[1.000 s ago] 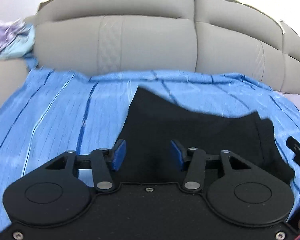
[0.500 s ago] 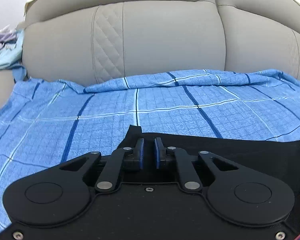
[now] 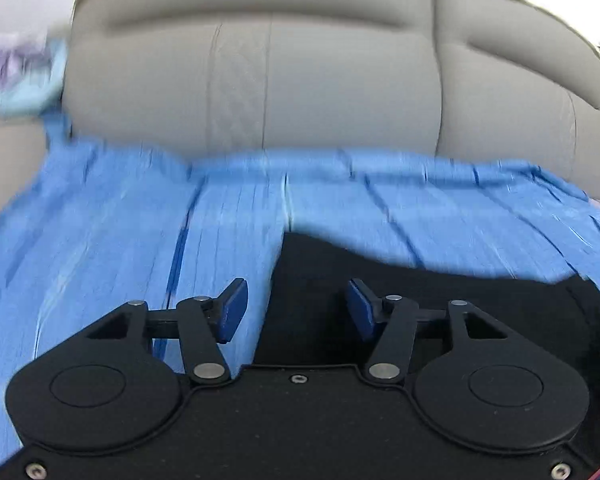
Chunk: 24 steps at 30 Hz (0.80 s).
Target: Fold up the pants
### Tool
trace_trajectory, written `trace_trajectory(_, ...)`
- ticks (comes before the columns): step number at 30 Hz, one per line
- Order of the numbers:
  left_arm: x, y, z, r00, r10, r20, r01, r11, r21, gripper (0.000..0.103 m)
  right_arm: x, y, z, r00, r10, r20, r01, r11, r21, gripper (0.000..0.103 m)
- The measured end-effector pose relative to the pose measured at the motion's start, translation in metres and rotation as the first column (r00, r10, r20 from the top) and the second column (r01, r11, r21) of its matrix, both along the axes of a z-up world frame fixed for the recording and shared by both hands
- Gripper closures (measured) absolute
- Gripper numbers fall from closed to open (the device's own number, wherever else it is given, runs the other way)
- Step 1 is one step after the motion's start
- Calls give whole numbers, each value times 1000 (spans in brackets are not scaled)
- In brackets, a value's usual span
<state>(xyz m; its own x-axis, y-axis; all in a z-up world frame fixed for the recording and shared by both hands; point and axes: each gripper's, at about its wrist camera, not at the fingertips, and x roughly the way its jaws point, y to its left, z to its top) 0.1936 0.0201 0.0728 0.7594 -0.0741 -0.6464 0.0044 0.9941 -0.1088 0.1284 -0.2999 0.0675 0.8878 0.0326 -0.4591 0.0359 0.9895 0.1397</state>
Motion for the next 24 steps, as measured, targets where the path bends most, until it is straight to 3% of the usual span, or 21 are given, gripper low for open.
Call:
trace_trajectory(4, -15, 21, -15, 989, -65, -130, 47, 990, -136, 52, -5, -25, -17, 987, 104, -121, -89, 989, 119, 31)
trace_trajectory(11, 0, 29, -13, 992, -64, -112, 52, 993, -110, 54, 26, -36, -26, 966, 197, -168, -161, 966, 202, 24)
trace_trajectory(13, 10, 30, -12, 991, -72, -115, 57, 990, -128, 54, 39, -40, -25, 950, 258, -174, -216, 949, 231, 33)
trace_trajectory(15, 19, 33, -15, 987, -101, -127, 78, 982, -174, 54, 47, -40, -26, 937, 302, -176, -255, 935, 247, 35)
trace_trajectory(20, 35, 44, -19, 983, -127, -131, 89, 960, -265, 54, 40, -51, -29, 928, 339, -157, -273, 902, 336, 48)
trace_trajectory(24, 48, 47, -21, 978, -158, -139, 111, 949, -294, 54, 43, -54, -30, 919, 362, -157, -291, 890, 351, 50)
